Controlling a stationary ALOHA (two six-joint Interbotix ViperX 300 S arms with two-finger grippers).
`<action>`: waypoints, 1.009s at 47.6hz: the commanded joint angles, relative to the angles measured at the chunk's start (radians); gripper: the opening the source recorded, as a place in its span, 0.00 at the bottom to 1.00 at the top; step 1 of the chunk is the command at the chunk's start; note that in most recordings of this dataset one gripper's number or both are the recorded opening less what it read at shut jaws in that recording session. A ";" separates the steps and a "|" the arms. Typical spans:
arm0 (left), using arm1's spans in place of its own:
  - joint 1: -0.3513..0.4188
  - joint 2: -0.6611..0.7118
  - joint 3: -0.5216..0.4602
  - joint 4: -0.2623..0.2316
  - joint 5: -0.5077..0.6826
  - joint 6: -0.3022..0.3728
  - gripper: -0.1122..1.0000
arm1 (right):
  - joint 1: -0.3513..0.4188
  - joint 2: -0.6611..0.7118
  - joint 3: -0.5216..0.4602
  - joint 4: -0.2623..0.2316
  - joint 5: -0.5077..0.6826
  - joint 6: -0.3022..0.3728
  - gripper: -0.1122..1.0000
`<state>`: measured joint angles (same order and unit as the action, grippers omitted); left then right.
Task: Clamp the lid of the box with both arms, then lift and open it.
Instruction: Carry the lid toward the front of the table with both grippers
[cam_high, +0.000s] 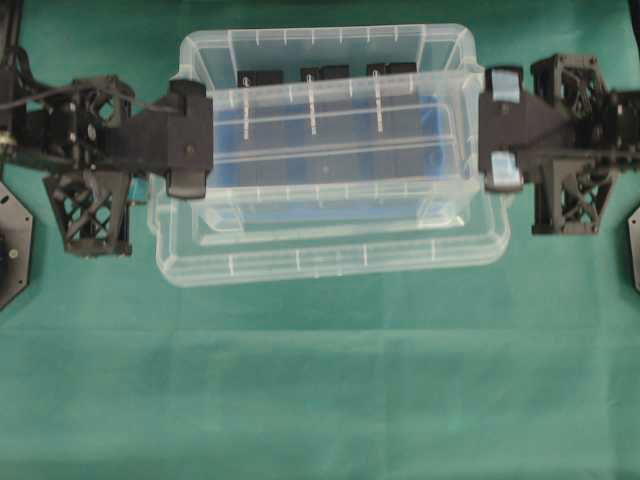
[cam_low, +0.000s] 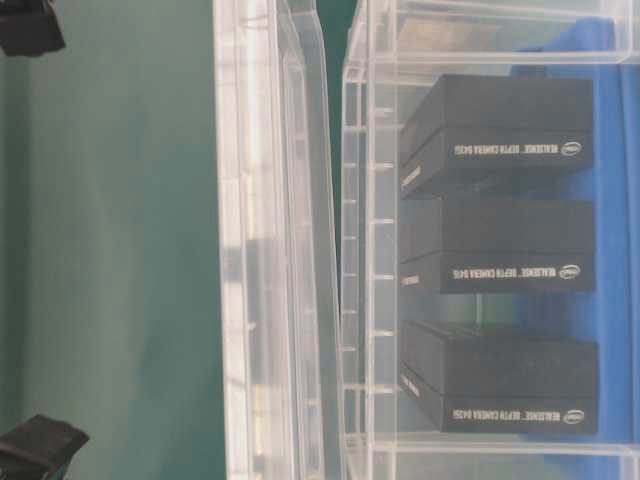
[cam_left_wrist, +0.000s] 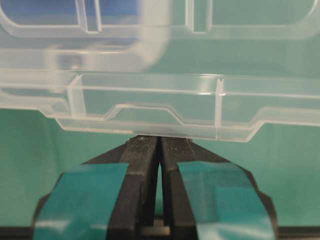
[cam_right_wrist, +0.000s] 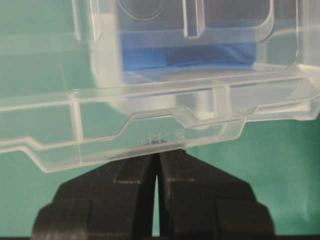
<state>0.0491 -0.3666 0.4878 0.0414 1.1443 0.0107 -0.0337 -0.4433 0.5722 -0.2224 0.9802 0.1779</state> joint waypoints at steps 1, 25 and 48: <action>-0.031 -0.011 -0.055 0.011 -0.021 -0.031 0.11 | 0.074 0.002 -0.054 -0.043 -0.008 0.074 0.10; -0.219 -0.002 -0.054 0.011 -0.021 -0.221 0.11 | 0.330 0.054 -0.080 -0.156 0.083 0.374 0.10; -0.324 0.005 -0.054 0.011 -0.020 -0.337 0.11 | 0.434 0.114 -0.121 -0.187 0.114 0.477 0.10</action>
<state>-0.2792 -0.3574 0.4832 0.0414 1.1428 -0.3114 0.3973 -0.3267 0.5016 -0.3896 1.1075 0.6320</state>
